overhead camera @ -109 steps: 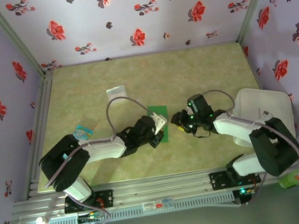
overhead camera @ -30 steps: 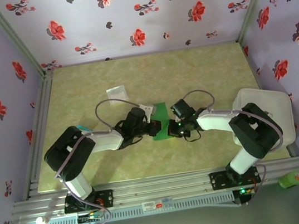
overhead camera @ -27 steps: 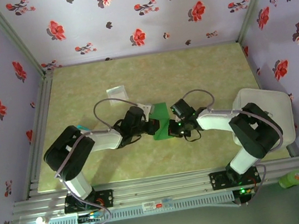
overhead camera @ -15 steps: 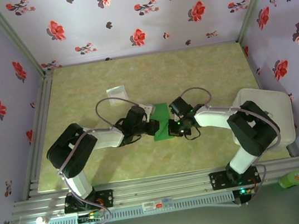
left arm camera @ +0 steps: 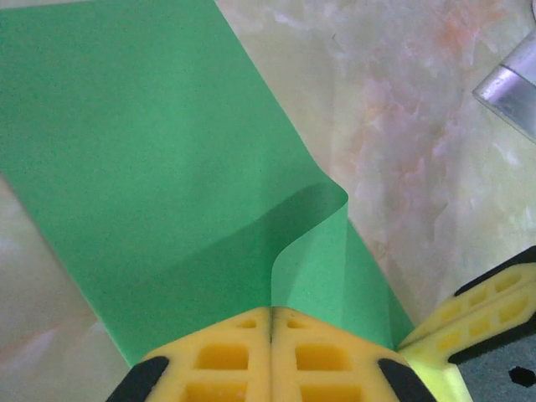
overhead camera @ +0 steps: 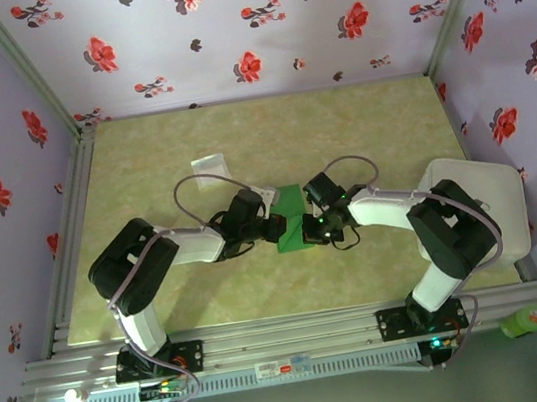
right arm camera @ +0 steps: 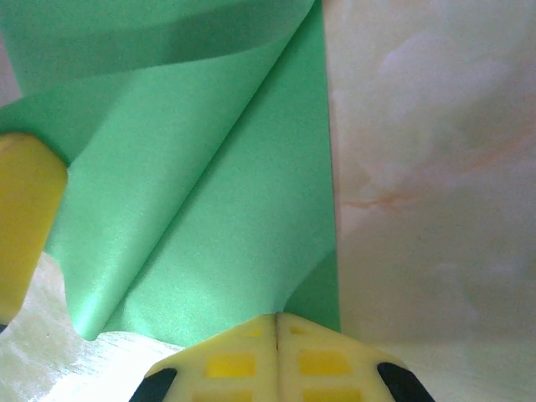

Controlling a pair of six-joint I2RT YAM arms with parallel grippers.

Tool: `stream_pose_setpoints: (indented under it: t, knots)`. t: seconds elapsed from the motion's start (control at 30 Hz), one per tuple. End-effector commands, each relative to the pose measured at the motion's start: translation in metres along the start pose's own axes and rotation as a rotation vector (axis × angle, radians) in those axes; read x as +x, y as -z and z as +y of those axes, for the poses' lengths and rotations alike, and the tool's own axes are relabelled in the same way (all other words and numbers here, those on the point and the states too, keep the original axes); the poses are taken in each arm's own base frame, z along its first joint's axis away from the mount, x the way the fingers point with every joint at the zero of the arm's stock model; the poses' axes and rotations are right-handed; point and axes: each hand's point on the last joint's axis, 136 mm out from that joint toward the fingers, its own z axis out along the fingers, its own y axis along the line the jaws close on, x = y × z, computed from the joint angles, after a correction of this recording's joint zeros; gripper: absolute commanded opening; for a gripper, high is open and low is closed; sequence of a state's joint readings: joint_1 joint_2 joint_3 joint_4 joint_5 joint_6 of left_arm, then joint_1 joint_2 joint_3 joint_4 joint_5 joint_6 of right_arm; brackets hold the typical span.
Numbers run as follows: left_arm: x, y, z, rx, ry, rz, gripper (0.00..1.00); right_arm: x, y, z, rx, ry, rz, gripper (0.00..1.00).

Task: Fold a paper plane with a square sheet of paper (pick it up from the middle)
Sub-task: Fold the triangle a second time at the center of the table.

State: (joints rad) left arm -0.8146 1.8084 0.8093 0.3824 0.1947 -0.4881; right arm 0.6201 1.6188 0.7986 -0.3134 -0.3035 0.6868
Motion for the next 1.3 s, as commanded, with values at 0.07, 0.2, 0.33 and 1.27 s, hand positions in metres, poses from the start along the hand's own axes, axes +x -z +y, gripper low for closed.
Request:
stream_pose_setpoints:
  t: [0.07,0.2,0.33,1.27]
  knots:
    - [-0.004,-0.007,0.009,-0.026,0.032,-0.005,0.07,0.019,-0.004,-0.029,0.106,-0.014,0.072,0.05]
    - [-0.003,-0.008,0.010,-0.023,0.053,-0.006,0.07,0.019,-0.003,-0.031,0.113,-0.007,0.076,0.05]
    - [-0.006,-0.008,0.011,-0.026,0.058,-0.014,0.07,0.018,-0.001,-0.031,0.111,-0.008,0.070,0.05]
    - [-0.010,-0.013,0.009,0.027,0.109,0.035,0.08,0.015,0.002,-0.024,0.074,-0.016,0.071,0.06]
